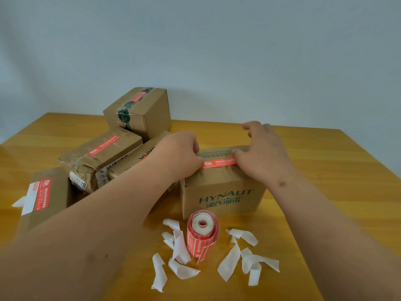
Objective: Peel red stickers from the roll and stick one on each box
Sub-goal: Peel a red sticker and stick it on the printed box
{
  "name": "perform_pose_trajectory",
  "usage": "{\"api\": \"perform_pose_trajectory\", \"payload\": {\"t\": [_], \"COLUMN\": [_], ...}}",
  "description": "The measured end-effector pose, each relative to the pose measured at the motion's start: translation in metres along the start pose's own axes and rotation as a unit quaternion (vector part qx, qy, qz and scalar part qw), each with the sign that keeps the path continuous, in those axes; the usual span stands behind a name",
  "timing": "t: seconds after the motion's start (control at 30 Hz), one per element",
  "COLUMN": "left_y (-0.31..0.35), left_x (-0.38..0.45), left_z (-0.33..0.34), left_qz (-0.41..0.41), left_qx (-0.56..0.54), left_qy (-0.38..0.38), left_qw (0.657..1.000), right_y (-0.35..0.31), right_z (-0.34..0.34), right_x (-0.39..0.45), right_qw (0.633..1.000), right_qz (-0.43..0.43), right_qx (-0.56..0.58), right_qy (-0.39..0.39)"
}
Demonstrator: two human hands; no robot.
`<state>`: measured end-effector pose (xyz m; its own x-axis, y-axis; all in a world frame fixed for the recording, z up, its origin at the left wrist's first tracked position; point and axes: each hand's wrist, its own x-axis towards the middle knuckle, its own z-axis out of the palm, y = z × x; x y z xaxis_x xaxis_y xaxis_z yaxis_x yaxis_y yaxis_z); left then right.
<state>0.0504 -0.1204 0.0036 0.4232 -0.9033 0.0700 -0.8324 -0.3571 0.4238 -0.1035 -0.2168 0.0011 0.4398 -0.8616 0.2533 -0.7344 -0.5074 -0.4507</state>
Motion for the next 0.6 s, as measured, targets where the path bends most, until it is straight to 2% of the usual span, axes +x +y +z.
{"api": "perform_pose_trajectory", "payload": {"t": [0.17,0.3,0.43,0.53,0.6], "left_y": [0.004,0.006,0.0,-0.002,-0.001], "left_x": [0.001,0.001,0.003,-0.001,-0.003], "left_z": [0.01,0.016,0.017,0.018,0.019], "left_qz": [0.002,-0.016,-0.02,-0.019,-0.017], "left_qx": [-0.013,-0.012,-0.077,-0.118,-0.103], "left_qy": [0.062,0.055,0.059,0.057,0.059], "left_qw": [0.998,0.998,0.995,0.991,0.993], "right_y": [-0.002,-0.003,0.003,0.002,-0.001], "right_z": [0.012,0.013,0.007,0.007,0.006], "right_x": [0.002,0.005,0.006,0.001,-0.002], "right_qw": [0.996,0.996,0.996,0.992,0.99], "right_qz": [0.042,0.058,0.047,0.039,0.035], "right_qx": [0.041,0.026,0.034,0.072,0.06], "right_qy": [-0.061,-0.063,-0.062,-0.092,-0.124]}}
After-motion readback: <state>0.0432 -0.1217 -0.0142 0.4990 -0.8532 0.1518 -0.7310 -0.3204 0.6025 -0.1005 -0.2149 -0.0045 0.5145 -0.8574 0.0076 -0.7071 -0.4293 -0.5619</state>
